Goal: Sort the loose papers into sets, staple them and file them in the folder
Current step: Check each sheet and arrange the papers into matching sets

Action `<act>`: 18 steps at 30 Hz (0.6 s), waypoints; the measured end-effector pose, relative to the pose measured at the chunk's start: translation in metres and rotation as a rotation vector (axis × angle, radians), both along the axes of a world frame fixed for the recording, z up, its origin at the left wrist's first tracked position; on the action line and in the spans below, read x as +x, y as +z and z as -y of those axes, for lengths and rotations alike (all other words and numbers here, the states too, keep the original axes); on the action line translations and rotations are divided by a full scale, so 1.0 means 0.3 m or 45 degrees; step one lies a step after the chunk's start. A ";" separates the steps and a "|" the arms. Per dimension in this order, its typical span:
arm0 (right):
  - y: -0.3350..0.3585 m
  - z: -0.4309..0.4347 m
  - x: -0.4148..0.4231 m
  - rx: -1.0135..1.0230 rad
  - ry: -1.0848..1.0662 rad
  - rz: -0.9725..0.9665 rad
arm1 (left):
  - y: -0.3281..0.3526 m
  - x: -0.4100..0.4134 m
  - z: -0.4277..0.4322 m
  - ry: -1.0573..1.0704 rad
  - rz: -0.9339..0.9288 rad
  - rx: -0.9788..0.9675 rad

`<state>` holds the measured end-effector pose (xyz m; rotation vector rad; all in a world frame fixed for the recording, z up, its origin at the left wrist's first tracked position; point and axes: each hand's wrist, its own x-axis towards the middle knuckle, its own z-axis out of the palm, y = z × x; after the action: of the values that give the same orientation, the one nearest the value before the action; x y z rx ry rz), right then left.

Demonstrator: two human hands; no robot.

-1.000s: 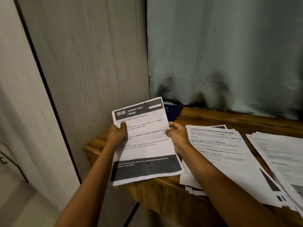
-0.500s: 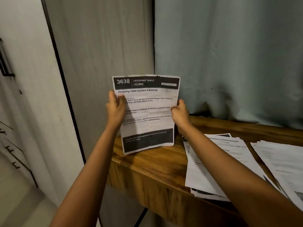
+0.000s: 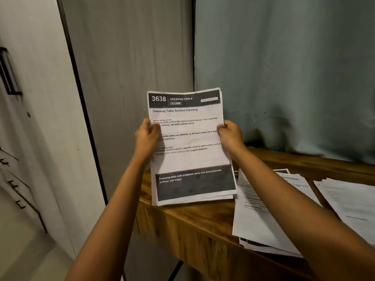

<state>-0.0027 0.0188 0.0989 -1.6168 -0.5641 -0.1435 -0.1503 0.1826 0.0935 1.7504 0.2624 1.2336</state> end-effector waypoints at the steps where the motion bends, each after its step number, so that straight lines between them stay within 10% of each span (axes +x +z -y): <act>1: 0.001 0.006 -0.001 -0.006 0.033 -0.050 | 0.000 0.002 -0.010 -0.021 -0.052 -0.041; 18: -0.203 0.072 0.088 -0.732 0.121 -0.574 | -0.313 0.112 0.006 -0.743 0.064 -1.165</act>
<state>0.0236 -0.0028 0.0379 -2.0878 -0.3409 0.4867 -0.1167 0.1809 -0.0004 0.8909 0.2127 0.5682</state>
